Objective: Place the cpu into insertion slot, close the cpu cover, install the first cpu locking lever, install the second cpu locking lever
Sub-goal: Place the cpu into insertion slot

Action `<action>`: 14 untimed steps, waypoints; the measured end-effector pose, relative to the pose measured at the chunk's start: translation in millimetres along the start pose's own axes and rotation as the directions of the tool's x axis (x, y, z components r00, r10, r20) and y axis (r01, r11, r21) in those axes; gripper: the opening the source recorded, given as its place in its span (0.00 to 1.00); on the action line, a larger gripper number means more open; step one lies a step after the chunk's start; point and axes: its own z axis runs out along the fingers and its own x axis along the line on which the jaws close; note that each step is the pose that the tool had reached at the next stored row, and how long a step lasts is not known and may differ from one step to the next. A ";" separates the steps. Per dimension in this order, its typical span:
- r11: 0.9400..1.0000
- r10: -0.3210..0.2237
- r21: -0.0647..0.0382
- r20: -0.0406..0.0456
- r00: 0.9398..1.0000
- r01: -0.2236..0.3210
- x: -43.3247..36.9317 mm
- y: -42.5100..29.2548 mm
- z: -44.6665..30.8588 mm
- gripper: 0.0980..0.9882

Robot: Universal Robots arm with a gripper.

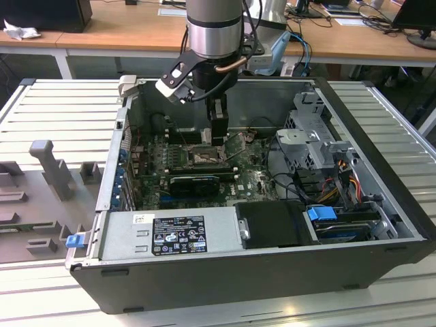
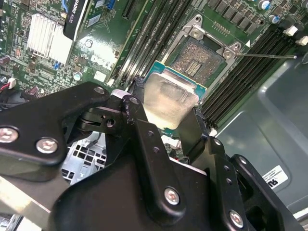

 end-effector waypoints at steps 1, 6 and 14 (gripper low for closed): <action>1.000 0.000 0.000 0.000 1.000 0.000 0.0 -0.1 0.7 0.48; 1.000 0.000 0.000 0.000 1.000 0.000 1.5 -0.8 8.2 0.48; 1.000 0.001 0.003 -0.001 1.000 -0.001 8.7 -2.2 21.0 0.48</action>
